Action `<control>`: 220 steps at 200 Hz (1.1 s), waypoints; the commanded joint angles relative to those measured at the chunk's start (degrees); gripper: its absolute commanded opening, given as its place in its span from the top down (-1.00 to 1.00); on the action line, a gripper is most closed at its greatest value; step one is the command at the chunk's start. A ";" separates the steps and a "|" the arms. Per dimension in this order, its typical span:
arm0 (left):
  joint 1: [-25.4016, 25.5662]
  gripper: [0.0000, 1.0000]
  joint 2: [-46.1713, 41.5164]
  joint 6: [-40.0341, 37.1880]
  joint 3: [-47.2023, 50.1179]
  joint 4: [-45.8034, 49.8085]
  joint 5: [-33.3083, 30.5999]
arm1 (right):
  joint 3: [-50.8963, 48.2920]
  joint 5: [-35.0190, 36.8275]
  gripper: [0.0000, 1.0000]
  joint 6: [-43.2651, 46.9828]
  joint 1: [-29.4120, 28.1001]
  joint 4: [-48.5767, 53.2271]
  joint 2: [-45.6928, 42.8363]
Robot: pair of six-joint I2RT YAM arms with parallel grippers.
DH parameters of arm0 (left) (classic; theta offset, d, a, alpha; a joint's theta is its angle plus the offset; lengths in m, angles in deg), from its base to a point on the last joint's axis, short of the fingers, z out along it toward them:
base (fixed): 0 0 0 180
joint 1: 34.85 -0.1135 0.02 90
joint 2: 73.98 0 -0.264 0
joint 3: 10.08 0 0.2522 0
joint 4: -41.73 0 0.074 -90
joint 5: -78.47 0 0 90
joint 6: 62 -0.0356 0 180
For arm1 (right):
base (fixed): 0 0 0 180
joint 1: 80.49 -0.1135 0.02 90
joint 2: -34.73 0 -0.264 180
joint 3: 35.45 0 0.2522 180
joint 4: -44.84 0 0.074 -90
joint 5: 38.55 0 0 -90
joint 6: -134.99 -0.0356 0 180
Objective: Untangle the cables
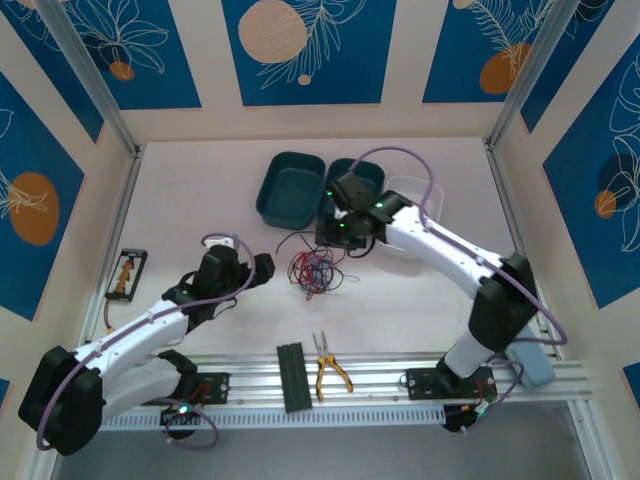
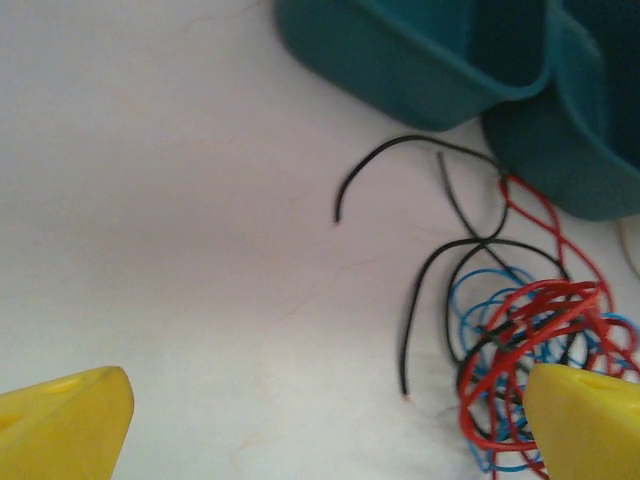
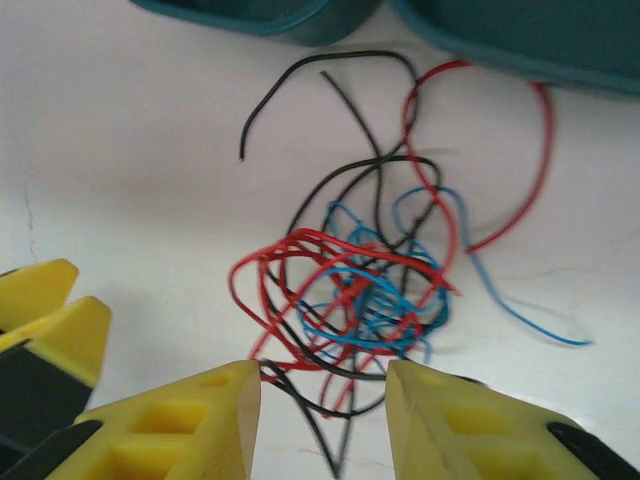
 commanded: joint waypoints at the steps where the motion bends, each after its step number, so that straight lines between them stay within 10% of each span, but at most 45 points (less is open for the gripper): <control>1: -1.59 -1.00 -0.67 2.65 1.78 -2.07 1.34 | 6.22 -0.08 0.28 -0.91 -2.38 4.04 5.74; 61: -2.28 -1.00 -3.26 1.56 2.36 0.82 -1.71 | 19.16 1.51 0.27 -0.90 -5.78 12.38 19.90; 220: -2.83 -1.00 -6.30 -0.70 5.94 -2.18 1.14 | 18.36 -2.67 0.14 -4.78 -3.27 6.23 24.83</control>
